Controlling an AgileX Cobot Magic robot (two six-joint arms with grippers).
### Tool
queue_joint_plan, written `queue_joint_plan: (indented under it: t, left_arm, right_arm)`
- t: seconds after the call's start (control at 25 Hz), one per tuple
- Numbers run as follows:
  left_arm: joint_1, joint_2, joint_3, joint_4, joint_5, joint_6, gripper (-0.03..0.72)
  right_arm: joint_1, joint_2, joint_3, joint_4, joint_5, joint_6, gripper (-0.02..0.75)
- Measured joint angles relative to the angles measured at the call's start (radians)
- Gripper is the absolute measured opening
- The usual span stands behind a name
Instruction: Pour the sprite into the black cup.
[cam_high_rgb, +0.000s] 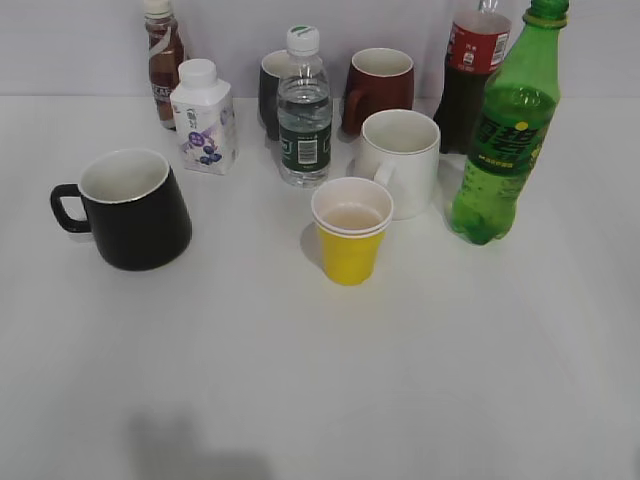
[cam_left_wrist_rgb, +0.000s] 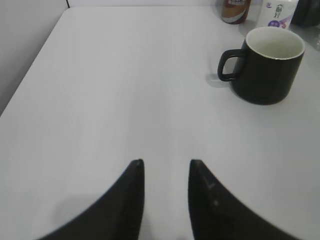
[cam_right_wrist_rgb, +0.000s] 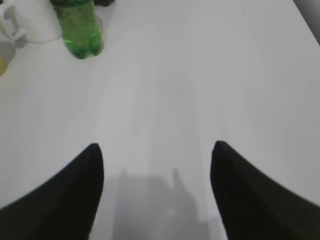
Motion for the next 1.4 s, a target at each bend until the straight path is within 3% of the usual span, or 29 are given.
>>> queue_joint_plan:
  t: [1.28, 1.4]
  left_arm:
    - [0.000, 0.000, 0.000, -0.012, -0.005, 0.000, 0.239]
    - [0.000, 0.026, -0.016, -0.020, -0.155, 0.000, 0.239]
  right_arm:
    - [0.000, 0.000, 0.000, 0.000, 0.000, 0.000, 0.501]
    - [0.000, 0.000, 0.000, 0.000, 0.000, 0.000, 0.501]
